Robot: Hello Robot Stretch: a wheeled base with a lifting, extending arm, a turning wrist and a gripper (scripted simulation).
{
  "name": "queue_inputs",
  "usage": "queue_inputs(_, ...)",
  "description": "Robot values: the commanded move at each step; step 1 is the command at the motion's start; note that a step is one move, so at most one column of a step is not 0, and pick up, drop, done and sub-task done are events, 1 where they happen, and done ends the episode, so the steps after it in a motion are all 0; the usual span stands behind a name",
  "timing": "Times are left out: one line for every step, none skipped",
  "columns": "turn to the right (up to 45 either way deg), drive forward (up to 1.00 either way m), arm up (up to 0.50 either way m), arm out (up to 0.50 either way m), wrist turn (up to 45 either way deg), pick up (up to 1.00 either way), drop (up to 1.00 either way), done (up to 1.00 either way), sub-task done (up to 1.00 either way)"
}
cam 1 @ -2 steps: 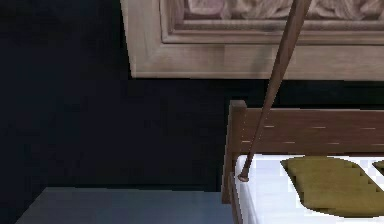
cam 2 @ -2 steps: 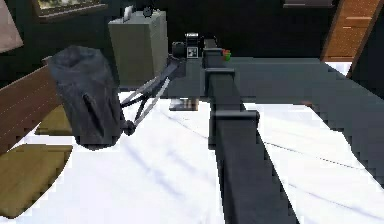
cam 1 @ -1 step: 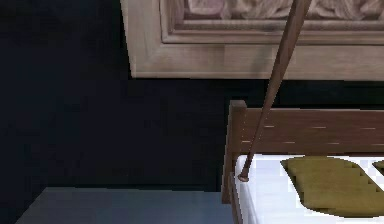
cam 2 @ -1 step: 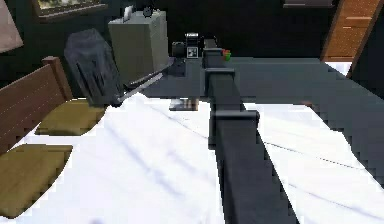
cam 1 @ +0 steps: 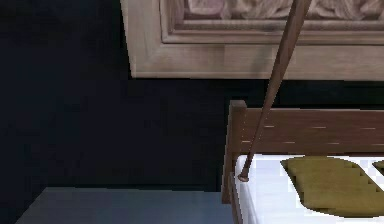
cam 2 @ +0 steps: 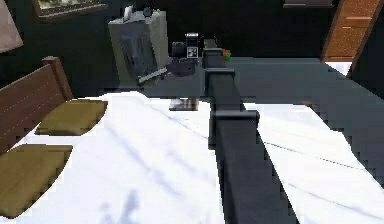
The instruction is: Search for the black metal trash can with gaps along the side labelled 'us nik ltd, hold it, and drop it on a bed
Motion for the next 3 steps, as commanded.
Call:
queue_inputs(0.0, 0.0, 0.0, 0.0, 24.0, 0.0, 0.0, 0.0, 0.0)
queue_inputs(0.0, 0.0, -0.26, 0.0, 0.0, 0.0, 0.0, 0.0, 0.0)
queue_inputs(0.0, 0.0, -0.32, 0.0, 0.0, 0.0, 0.0, 0.0, 0.0)
